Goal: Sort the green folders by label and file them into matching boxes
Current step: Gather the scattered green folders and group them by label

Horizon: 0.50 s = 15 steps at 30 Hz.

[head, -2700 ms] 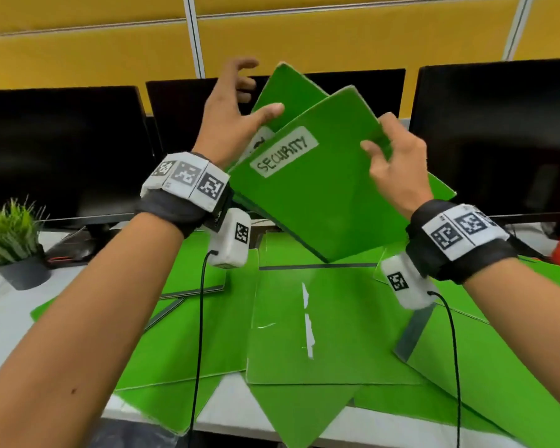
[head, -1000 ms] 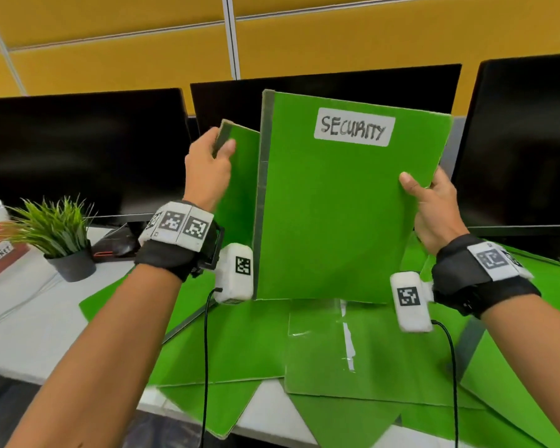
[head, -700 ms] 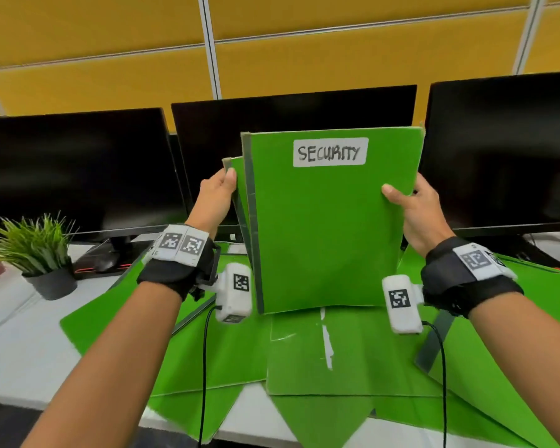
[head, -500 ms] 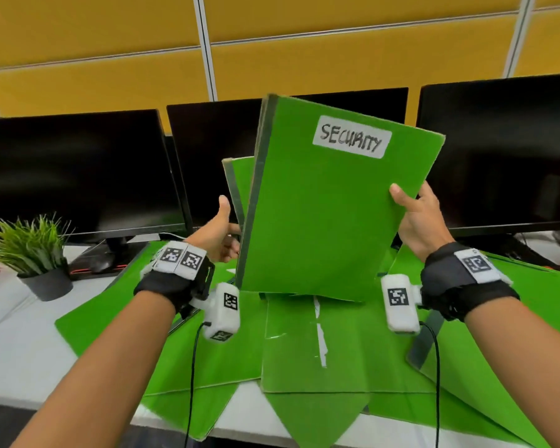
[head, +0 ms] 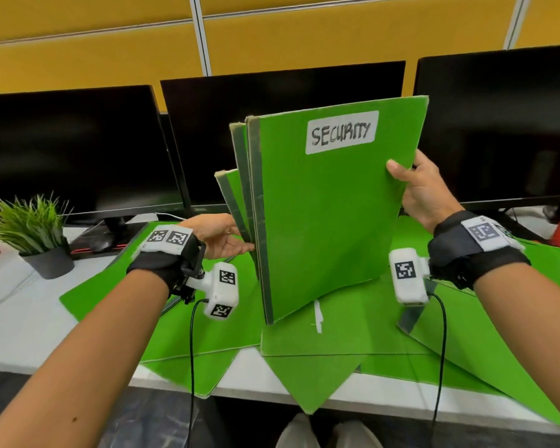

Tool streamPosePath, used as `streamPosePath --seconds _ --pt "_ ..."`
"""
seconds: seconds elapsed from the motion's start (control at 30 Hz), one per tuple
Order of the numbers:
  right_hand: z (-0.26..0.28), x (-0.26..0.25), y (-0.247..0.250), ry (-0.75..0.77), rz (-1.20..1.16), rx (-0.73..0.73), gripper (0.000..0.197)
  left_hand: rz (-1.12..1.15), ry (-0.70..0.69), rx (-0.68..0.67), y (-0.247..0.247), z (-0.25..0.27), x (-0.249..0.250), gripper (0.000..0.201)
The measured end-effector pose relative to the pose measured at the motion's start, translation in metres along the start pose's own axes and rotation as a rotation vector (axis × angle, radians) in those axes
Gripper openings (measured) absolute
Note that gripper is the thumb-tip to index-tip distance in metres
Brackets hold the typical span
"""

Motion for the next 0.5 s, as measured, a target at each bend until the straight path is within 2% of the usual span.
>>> streamPosePath --seconds 0.13,0.23,0.33,0.4,0.43,0.5 --pt "0.005 -0.01 -0.001 0.013 0.005 -0.017 0.092 0.022 -0.033 0.034 0.001 0.007 -0.004 0.024" --pt "0.008 -0.013 -0.002 -0.008 0.044 -0.042 0.088 0.03 -0.108 0.096 0.004 0.011 -0.001 0.029" --pt "0.016 -0.015 0.003 -0.062 0.08 -0.032 0.08 0.17 -0.189 0.138 0.014 0.012 0.0 0.031" --pt "0.02 -0.011 0.01 -0.119 0.072 -0.006 0.068 0.274 -0.241 0.152 0.024 0.009 0.0 0.065" --pt "0.021 -0.007 0.015 -0.148 0.06 0.01 0.054 0.275 -0.261 0.164 0.026 0.01 -0.001 0.073" --pt "0.025 0.007 0.023 -0.226 0.069 0.028 0.03 0.173 -0.3 0.174 0.026 0.012 -0.004 0.073"
Point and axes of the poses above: each hand's wrist, its own z-axis away from the middle knuckle, its own y-axis out of the back of the hand, x = y × z, the point moved 8 cm from there along -z, towards the middle knuckle, and after that the axes turned 15 degrees about z, right-handed, at the moved point
